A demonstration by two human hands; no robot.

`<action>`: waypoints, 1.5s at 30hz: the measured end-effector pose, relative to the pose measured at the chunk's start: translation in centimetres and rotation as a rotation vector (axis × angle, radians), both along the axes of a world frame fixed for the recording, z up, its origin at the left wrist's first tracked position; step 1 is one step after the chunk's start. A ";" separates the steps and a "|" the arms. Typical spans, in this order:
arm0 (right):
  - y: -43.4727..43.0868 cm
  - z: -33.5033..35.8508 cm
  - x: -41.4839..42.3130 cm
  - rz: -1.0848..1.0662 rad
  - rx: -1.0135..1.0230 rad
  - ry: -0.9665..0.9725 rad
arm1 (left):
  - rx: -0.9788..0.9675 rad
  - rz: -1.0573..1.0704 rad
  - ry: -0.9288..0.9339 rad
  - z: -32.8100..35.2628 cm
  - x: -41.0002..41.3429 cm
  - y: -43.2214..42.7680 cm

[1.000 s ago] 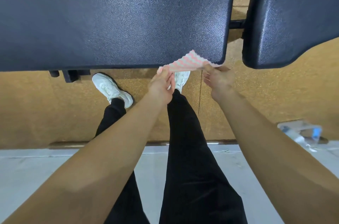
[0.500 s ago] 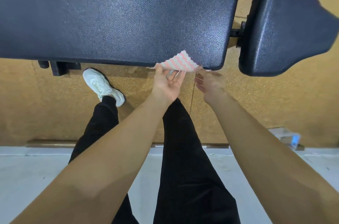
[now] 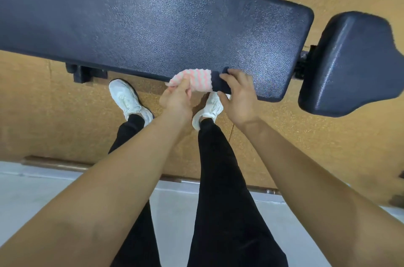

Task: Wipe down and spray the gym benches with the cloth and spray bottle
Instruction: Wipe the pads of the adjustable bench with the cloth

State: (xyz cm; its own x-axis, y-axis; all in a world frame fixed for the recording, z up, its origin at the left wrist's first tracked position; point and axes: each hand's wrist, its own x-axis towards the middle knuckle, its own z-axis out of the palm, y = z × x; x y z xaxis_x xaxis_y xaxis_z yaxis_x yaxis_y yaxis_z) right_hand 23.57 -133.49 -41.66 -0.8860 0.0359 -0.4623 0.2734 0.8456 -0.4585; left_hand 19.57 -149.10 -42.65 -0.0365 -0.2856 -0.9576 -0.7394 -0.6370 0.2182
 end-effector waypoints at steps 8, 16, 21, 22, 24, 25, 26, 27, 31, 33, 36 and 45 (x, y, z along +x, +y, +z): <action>-4.2 0.2 -1.5 0.341 0.194 -0.143 | 0.006 0.118 0.103 -0.8 -2.4 -7.6; -7.2 1.6 -2.5 0.259 0.320 -0.236 | -0.052 0.073 0.116 -0.7 -5.2 -16.1; -10.0 1.7 -3.3 0.116 0.345 -0.264 | -0.083 -0.002 0.114 -1.1 -7.2 -22.2; -10.7 1.7 -3.3 0.097 0.329 -0.245 | -0.071 -0.023 0.122 -1.2 -7.4 -23.2; -12.6 1.6 -3.4 0.135 0.272 -0.174 | -0.045 -0.071 0.143 -1.5 -7.8 -25.1; -14.0 1.5 -3.6 0.179 0.229 -0.136 | -0.041 -0.076 0.144 -1.4 -8.0 -25.9; -15.7 1.4 -3.9 0.230 0.178 -0.105 | -0.041 -0.083 0.132 -1.3 -8.2 -26.8; -17.5 1.2 -4.3 0.286 0.128 -0.084 | -0.066 -0.078 0.128 -1.2 -8.5 -27.6; -24.5 0.8 -8.0 0.491 0.044 -0.049 | -0.160 -0.042 0.105 -1.3 -9.6 -30.9; -27.1 0.7 -10.3 0.562 0.056 -0.045 | -0.144 -0.035 0.125 -1.4 -10.1 -32.7; -29.7 0.2 -12.6 0.688 0.148 -0.065 | -0.153 -0.018 0.115 -1.4 -10.8 -35.0; -32.1 -0.4 -13.2 0.758 0.366 -0.114 | -0.048 0.023 0.108 -0.9 -12.8 -40.3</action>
